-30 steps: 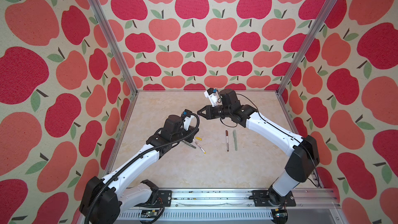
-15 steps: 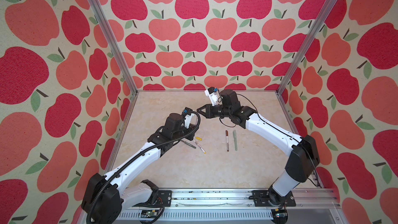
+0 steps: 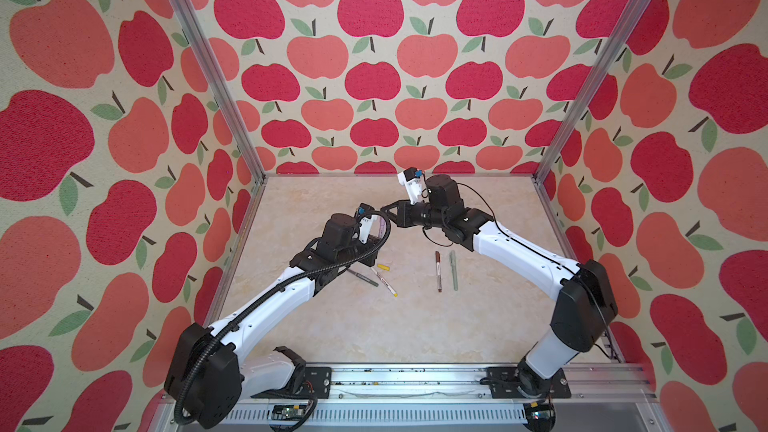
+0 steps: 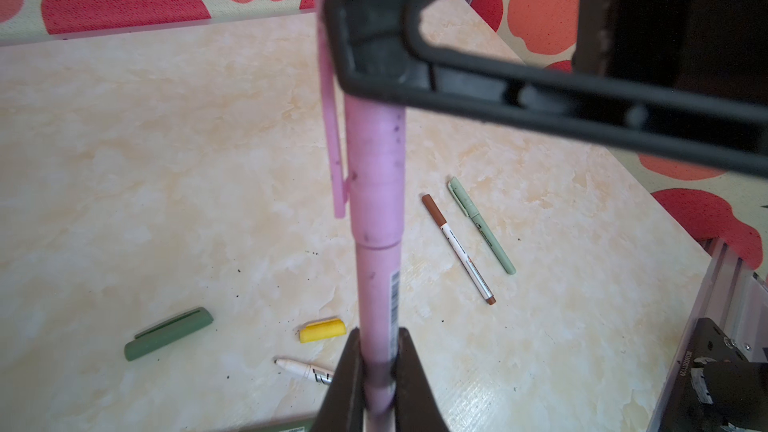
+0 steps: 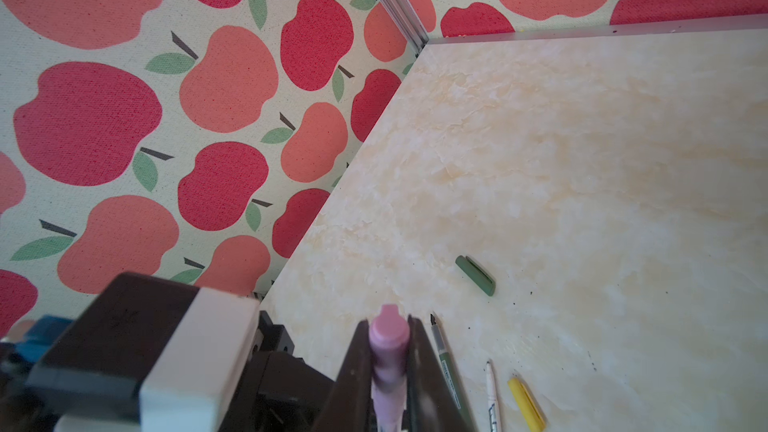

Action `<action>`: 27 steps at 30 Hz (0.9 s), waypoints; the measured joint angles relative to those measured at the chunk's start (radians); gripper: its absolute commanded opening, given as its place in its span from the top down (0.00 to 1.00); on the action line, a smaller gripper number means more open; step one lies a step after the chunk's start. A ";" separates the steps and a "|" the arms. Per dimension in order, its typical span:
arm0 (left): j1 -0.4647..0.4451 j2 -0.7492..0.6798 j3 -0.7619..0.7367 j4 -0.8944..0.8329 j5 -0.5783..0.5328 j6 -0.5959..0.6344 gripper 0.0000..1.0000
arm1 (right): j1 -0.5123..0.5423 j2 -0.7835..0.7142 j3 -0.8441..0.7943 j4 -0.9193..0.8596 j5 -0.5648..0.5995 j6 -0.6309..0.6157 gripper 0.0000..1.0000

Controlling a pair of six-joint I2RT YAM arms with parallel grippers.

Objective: Insert the pens into the pen caps
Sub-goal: 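Press the pink cap down onto the pen with the right gripper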

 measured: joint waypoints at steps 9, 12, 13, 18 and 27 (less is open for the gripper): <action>0.012 0.008 0.010 -0.001 0.003 0.010 1.00 | 0.000 -0.003 -0.030 0.061 0.011 0.018 0.92; 0.016 0.010 0.011 0.000 0.006 0.010 1.00 | 0.000 -0.003 -0.038 0.077 0.012 0.025 0.92; 0.017 0.012 0.011 0.000 0.006 0.013 1.00 | 0.000 -0.003 -0.041 0.081 0.013 0.027 0.92; 0.027 0.013 0.011 -0.001 0.015 0.026 1.00 | 0.000 -0.003 -0.055 0.108 0.015 0.042 0.92; 0.035 0.013 0.011 0.000 0.029 0.025 1.00 | 0.000 -0.003 -0.056 0.114 0.015 0.050 0.89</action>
